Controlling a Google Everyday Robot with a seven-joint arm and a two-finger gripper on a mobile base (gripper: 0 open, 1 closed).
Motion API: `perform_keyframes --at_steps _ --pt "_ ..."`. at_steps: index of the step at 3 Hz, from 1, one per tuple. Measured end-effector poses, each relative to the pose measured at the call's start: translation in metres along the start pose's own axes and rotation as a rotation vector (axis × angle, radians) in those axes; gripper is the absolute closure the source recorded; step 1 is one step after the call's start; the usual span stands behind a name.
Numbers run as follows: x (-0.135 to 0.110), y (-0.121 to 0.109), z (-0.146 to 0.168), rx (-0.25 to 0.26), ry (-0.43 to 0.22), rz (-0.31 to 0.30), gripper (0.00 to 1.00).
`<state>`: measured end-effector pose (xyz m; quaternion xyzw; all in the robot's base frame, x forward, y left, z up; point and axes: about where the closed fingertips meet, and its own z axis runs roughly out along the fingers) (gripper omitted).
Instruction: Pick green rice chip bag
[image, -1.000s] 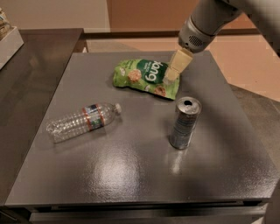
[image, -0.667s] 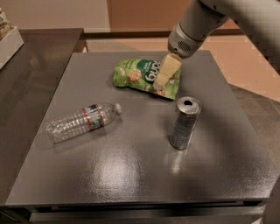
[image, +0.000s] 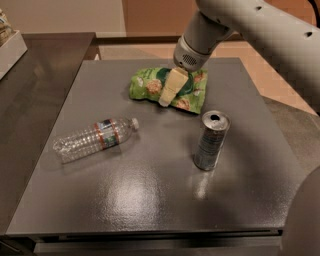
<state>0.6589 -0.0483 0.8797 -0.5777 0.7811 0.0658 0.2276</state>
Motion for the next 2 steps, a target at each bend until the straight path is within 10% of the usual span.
perform_keyframes --at_steps 2 --pt "0.001 -0.019 0.025 0.019 0.060 -0.001 0.06"
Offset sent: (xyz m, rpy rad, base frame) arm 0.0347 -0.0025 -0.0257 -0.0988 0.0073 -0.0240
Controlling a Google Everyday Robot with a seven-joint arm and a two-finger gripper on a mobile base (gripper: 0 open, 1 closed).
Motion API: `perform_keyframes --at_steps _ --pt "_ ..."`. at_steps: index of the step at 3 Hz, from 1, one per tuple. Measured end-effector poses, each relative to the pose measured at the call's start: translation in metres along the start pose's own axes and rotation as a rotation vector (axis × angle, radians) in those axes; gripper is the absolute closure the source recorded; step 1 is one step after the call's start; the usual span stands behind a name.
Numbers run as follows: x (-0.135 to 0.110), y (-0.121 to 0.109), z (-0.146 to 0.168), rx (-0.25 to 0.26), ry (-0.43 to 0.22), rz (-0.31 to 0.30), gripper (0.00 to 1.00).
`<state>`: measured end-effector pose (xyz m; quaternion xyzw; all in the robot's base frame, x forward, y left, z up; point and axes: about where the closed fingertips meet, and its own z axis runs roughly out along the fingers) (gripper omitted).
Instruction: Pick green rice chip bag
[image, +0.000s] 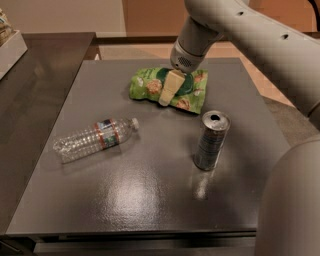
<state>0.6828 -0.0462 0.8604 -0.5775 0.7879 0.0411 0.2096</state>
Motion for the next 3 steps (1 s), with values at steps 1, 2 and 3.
perform_keyframes --at_steps 1,2,3 --pt "0.0042 -0.0037 0.0055 -0.006 0.025 0.001 0.24" --pt "0.0076 -0.0072 0.0050 -0.008 0.033 0.001 0.47" --pt "0.0071 -0.0100 -0.0042 -0.001 0.022 -0.005 0.70"
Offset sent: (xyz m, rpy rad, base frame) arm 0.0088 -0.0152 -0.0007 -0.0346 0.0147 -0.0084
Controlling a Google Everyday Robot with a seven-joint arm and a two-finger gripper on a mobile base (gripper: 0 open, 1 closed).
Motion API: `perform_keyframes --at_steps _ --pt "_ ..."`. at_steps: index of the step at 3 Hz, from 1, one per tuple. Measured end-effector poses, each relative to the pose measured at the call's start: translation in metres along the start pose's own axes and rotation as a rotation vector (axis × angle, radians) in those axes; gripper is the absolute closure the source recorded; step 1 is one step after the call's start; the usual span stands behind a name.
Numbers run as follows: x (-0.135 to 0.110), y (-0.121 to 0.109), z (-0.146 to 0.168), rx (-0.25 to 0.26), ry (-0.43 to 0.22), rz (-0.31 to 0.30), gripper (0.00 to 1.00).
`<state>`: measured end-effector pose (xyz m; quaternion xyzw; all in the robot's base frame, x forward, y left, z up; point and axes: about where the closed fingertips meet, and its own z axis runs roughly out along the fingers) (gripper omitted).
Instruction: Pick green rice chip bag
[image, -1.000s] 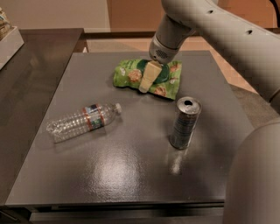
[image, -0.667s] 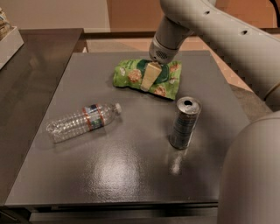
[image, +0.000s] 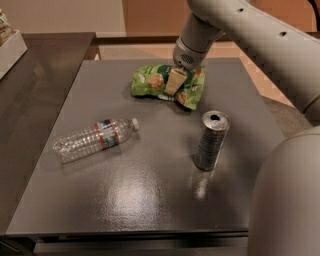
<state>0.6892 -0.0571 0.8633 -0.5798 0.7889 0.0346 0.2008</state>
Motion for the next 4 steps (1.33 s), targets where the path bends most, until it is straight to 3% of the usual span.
perform_keyframes --at_steps 1,2,4 --pt "-0.004 -0.003 -0.024 0.017 -0.027 -0.019 0.94" --pt "-0.008 -0.005 -0.055 0.031 -0.049 -0.047 1.00" --pt "-0.009 -0.007 -0.123 0.079 -0.078 -0.109 1.00"
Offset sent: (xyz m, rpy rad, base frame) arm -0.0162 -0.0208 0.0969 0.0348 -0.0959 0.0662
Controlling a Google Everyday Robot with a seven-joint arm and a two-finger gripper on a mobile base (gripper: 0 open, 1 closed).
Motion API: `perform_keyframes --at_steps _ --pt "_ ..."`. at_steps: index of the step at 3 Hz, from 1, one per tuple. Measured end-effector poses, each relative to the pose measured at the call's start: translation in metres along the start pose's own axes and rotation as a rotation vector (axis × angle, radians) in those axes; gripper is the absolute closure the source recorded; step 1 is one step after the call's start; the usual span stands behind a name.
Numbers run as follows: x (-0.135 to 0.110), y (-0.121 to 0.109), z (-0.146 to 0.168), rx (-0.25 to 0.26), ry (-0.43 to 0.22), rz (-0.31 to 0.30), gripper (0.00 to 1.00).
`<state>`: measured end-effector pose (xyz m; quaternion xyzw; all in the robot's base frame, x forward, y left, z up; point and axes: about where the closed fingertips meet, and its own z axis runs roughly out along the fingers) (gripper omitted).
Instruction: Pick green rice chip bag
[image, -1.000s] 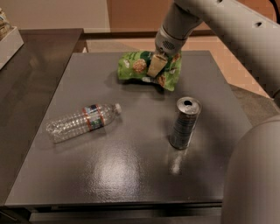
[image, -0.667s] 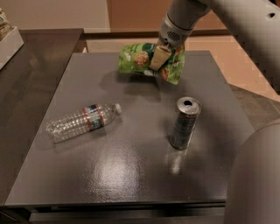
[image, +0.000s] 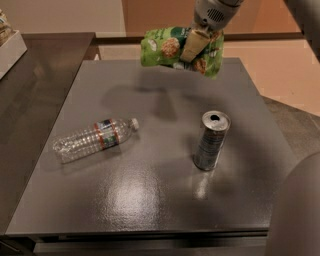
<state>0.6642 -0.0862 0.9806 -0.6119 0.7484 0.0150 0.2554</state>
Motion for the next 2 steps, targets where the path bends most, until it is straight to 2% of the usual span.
perform_keyframes --at_steps 2 --pt "-0.001 -0.002 -0.034 0.027 -0.029 -0.030 1.00"
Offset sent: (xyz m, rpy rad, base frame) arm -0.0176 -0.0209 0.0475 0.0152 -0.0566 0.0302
